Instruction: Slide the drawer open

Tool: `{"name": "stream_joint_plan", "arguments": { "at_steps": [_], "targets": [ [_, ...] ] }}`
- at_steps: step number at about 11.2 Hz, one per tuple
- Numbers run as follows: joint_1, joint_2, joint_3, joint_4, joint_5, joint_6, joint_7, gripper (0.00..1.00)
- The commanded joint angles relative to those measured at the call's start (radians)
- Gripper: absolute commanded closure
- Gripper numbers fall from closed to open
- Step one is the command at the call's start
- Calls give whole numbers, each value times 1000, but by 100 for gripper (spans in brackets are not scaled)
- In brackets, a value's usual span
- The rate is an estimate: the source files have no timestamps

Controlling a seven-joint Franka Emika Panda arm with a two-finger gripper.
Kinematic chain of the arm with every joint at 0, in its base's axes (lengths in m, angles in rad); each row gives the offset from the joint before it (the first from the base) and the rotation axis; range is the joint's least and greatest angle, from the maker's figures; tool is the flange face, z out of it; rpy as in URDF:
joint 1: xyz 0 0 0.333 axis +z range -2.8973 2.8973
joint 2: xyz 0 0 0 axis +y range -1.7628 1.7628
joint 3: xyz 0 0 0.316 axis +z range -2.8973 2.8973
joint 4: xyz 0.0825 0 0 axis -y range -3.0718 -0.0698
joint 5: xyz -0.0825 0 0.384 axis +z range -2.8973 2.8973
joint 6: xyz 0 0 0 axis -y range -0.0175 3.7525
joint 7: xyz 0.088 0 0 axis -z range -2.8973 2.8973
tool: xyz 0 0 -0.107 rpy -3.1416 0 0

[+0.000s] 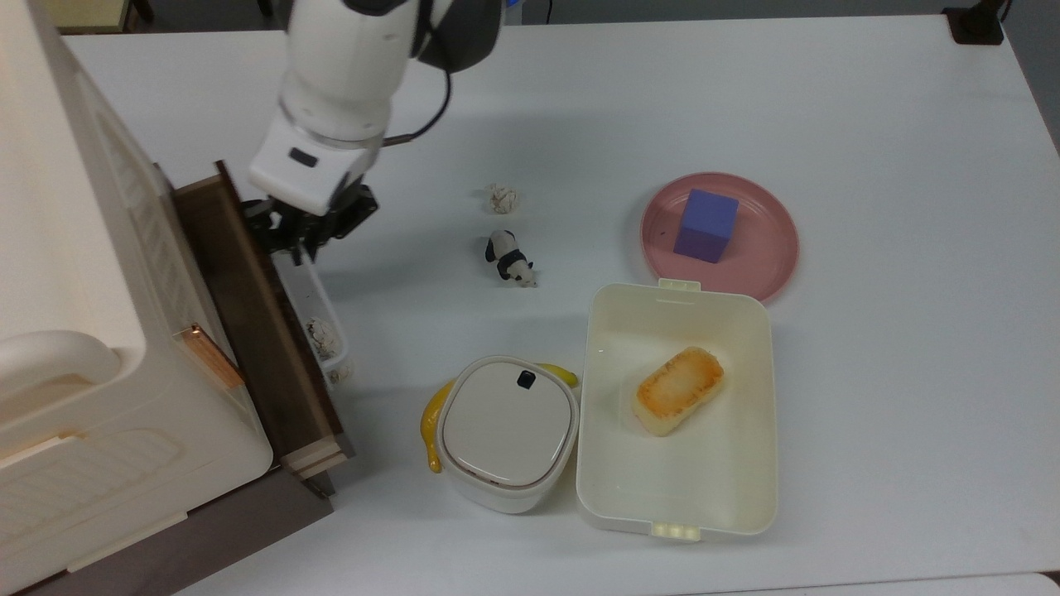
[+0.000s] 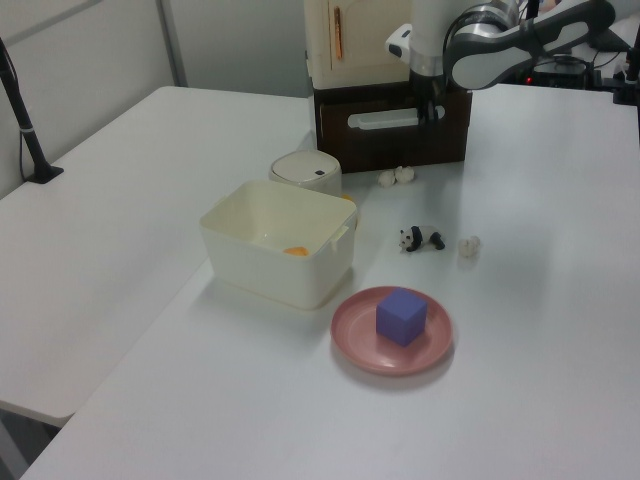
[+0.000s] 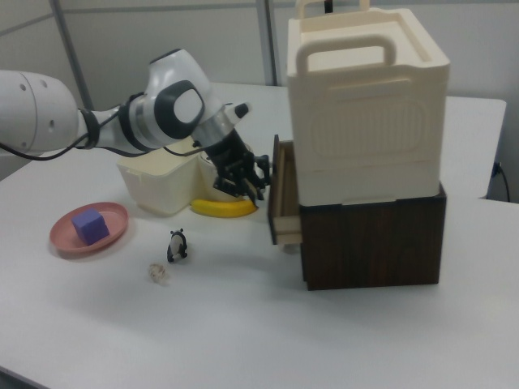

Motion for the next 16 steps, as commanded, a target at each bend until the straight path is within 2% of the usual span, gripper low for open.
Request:
{"name": "stream_joint_plan", "arguments": {
  "at_steps": [1, 4, 5, 6, 7, 9, 12, 15, 16],
  "targets": [
    [50, -42, 128, -79, 58, -93, 193, 99],
    [48, -56, 151, -79, 58, -124, 207, 97],
    [47, -59, 151, -79, 58, -124, 209, 90],
    [45, -61, 151, -78, 60, -129, 236, 31],
    [45, -61, 150, -61, 63, -130, 332, 0],
    [42, -62, 150, -33, 63, -133, 449, 0],
    [37, -66, 141, 75, 65, -231, 460, 0],
    [42, -92, 154, 82, 81, -285, 561, 0],
    [42, -107, 182, 80, 88, -335, 598, 0]
  ]
}}
